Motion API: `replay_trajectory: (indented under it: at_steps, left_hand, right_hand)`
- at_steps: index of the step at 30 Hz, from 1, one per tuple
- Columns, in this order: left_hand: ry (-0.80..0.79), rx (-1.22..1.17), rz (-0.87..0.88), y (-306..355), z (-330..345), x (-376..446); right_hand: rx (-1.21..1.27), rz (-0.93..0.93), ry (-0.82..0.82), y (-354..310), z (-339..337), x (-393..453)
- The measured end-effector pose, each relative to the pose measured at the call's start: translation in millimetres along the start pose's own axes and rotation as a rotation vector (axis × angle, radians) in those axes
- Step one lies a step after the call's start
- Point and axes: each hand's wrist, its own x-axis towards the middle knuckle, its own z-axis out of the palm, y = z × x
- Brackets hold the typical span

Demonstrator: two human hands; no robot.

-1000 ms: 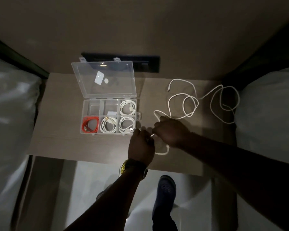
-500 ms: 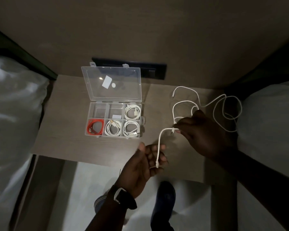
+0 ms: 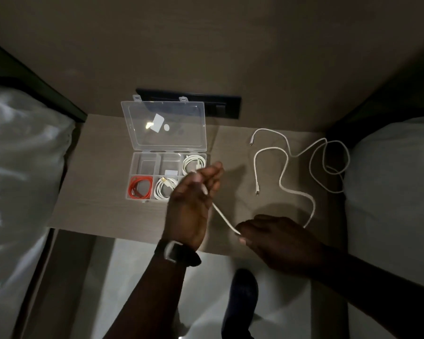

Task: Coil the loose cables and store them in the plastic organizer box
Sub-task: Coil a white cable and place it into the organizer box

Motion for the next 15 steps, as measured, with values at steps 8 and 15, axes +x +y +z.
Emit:
replay_trajectory:
  at_steps: [8,15]
  left_hand:
    - [-0.19,0.102,-0.575,-5,13,-21]
    - [-0.238,-0.604,-0.202,56,19,-24]
  right_hand:
    - [0.228,0.041,0.24,37,-45,31]
    - [0.522,0.257,0.094,13,-13,11]
